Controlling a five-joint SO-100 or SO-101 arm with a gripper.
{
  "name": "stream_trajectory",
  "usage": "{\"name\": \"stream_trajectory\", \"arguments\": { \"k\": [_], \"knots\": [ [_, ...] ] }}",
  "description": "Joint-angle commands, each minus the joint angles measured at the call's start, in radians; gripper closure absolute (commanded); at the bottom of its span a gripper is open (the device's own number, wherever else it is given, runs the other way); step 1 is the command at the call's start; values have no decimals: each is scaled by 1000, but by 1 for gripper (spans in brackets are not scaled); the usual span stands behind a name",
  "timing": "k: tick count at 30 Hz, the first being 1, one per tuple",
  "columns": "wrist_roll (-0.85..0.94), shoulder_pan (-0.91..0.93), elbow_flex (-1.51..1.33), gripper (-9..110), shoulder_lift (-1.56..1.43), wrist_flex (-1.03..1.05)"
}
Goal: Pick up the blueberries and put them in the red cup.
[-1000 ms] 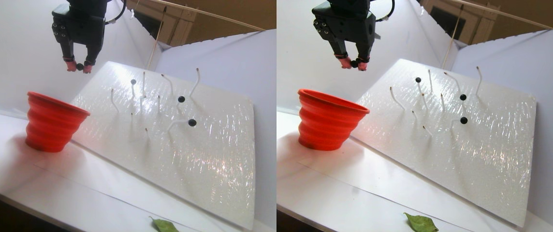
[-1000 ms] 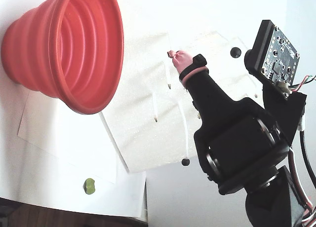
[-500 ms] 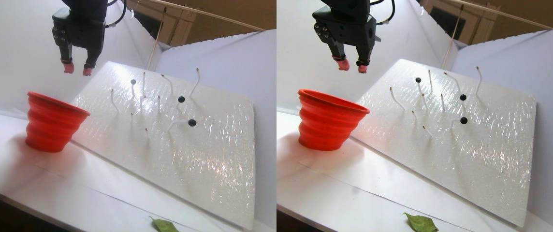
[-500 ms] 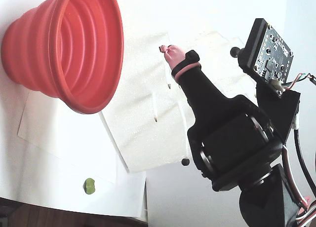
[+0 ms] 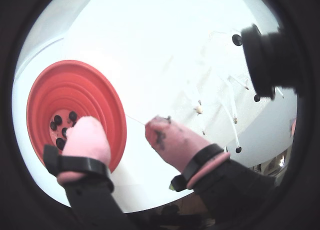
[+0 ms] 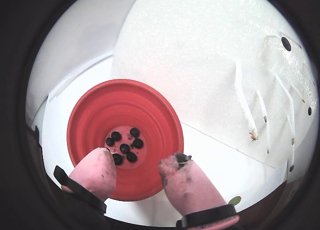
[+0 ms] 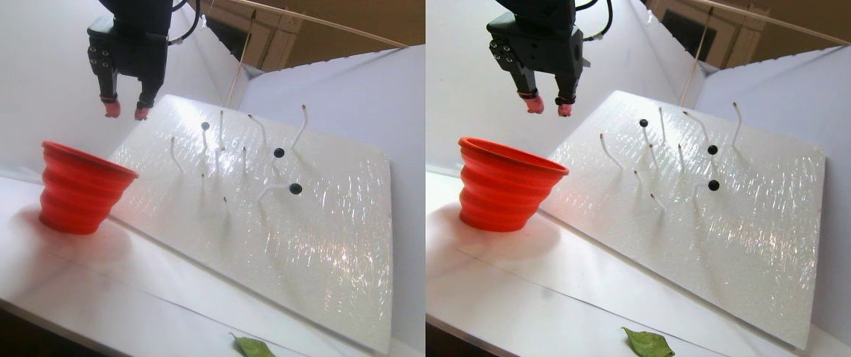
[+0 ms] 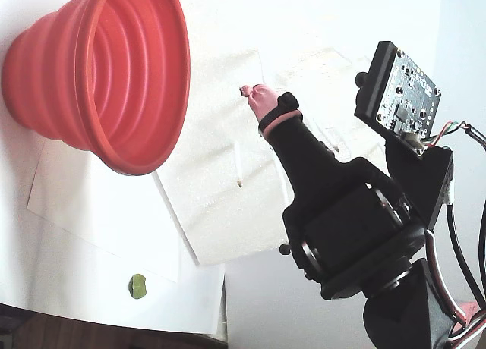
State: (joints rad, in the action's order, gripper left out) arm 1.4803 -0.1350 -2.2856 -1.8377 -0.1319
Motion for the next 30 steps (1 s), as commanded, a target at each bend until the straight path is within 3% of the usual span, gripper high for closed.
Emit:
{"name": "stream_trajectory", "arguments": {
  "k": [1, 30],
  "knots": [
    [11, 55, 17, 85, -118, -2],
    [74, 158, -57, 85, -270, 2]
  ]
}}
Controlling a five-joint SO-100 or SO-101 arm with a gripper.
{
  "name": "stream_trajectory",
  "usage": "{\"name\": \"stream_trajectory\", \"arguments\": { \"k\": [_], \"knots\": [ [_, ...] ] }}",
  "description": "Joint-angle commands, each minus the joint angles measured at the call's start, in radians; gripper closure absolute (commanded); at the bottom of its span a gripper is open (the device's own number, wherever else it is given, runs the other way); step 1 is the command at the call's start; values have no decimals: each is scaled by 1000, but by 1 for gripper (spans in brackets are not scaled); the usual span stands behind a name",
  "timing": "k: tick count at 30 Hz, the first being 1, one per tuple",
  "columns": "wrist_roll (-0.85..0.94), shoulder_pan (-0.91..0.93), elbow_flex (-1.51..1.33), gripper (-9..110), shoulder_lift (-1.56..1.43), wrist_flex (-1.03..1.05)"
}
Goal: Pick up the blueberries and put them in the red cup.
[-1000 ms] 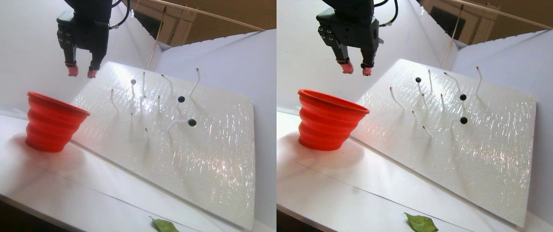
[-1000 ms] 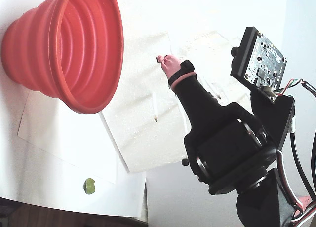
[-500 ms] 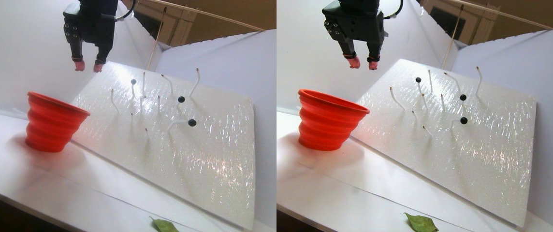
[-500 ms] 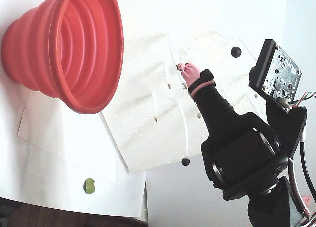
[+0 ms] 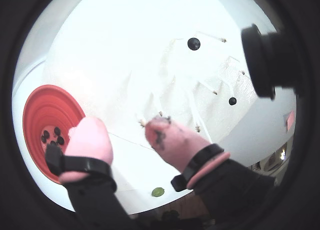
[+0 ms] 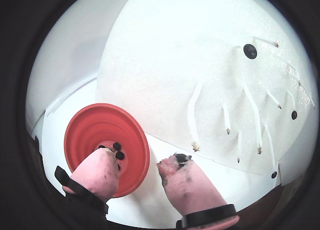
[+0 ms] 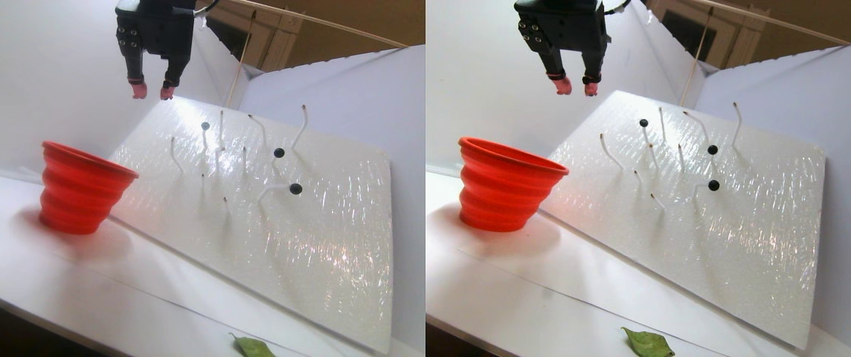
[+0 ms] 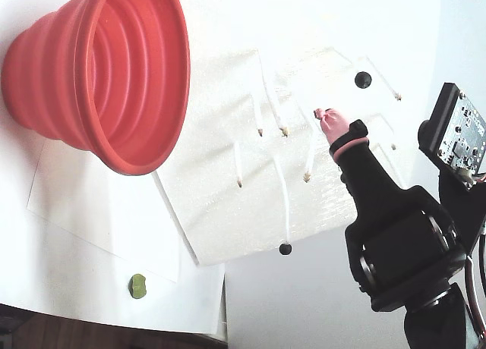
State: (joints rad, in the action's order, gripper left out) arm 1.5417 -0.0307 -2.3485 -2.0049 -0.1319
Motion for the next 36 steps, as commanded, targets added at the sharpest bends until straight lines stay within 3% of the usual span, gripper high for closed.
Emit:
{"name": "stream_trajectory", "arguments": {
  "k": [1, 17, 36],
  "knots": [
    [14, 58, 3, 85, -109, 2],
    [40, 126, 23, 85, -153, 32],
    [80, 181, 169, 85, 28, -34]
  ]
}}
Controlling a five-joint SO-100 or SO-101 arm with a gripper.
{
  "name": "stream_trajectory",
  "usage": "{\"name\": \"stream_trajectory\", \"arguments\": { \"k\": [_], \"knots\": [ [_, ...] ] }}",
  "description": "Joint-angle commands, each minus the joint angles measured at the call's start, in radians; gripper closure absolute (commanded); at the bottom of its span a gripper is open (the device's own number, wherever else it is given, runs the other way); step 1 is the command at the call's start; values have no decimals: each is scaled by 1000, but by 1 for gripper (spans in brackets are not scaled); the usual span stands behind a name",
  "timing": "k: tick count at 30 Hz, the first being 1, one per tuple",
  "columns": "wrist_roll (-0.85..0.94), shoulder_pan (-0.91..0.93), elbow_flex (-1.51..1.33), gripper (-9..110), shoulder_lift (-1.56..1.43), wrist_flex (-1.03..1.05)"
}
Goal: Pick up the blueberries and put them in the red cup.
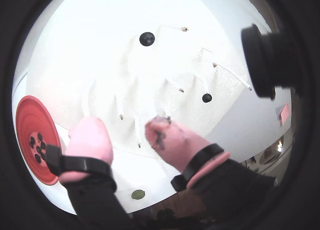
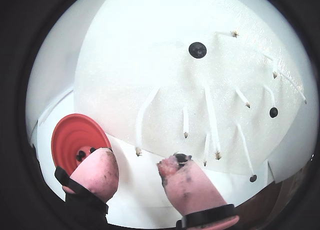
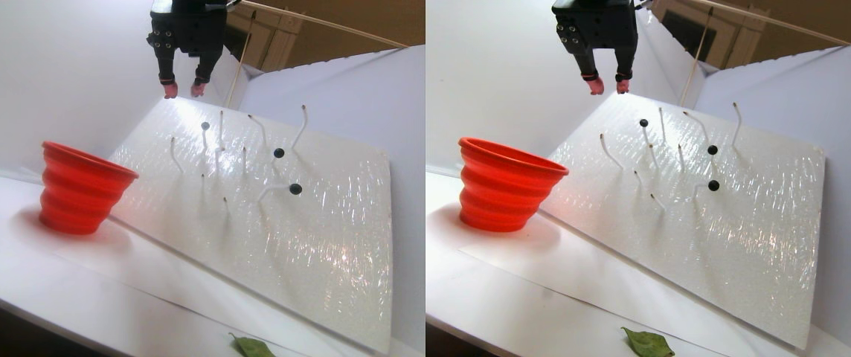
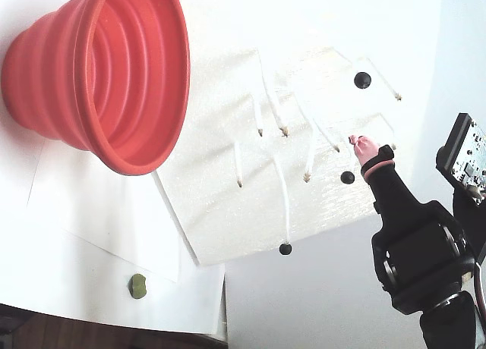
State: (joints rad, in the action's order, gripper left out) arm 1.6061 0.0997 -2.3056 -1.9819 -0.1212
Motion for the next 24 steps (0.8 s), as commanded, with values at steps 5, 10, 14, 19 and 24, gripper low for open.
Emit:
{"name": "stream_trajectory", "arguments": {
  "k": [5, 10, 14, 19, 24],
  "knots": [
    [21, 61, 178, 85, 60, -58],
    [31, 67, 236, 85, 118, -61],
    [34, 75, 276, 85, 164, -72],
    [46, 83, 314, 85, 215, -92],
    [63, 94, 370, 84, 267, -98]
  ]
}}
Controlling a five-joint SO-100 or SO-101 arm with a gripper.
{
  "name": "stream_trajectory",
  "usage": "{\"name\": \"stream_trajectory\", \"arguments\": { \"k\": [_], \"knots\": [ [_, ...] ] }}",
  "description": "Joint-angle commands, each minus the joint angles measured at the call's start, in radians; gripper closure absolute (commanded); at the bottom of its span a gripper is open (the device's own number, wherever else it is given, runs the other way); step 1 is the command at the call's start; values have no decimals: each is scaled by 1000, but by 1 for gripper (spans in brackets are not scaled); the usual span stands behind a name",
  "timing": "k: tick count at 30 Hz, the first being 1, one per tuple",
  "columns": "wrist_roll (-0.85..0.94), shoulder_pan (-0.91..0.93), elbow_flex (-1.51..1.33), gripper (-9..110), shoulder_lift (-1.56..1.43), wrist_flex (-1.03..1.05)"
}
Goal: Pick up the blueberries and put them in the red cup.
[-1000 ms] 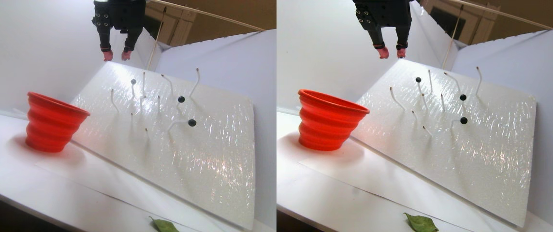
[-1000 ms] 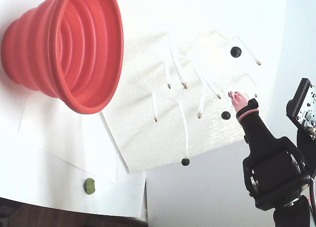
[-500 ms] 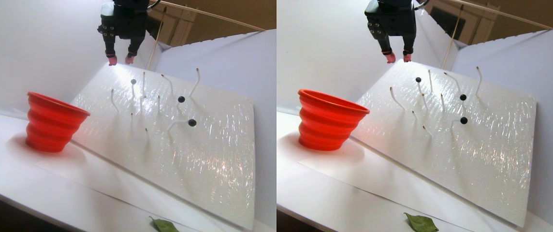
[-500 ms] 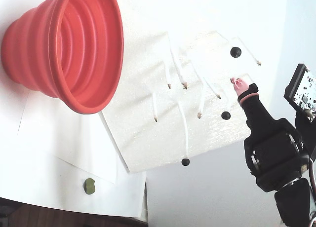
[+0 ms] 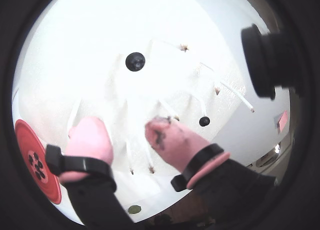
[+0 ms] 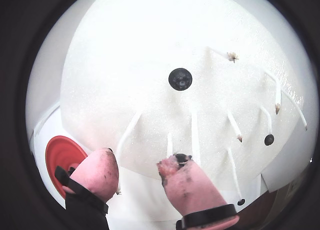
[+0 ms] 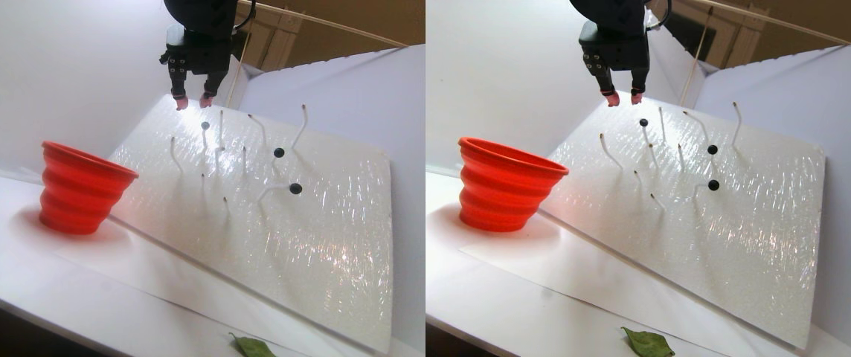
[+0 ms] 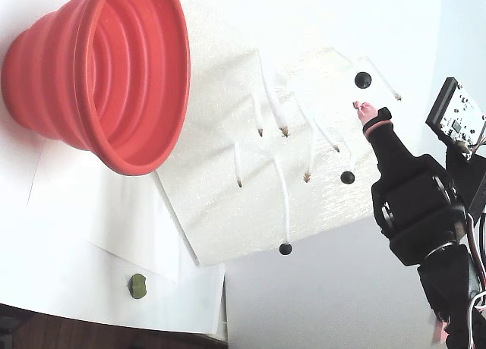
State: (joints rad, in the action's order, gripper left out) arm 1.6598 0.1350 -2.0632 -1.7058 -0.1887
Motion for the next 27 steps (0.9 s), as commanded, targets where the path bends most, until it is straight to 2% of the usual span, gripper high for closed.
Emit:
{"name": "stream_trajectory", "arguments": {
  "k": [1, 27],
  "knots": [
    [11, 60, 140, 84, 2, -32],
    [43, 103, 345, 84, 196, -54]
  ]
}}
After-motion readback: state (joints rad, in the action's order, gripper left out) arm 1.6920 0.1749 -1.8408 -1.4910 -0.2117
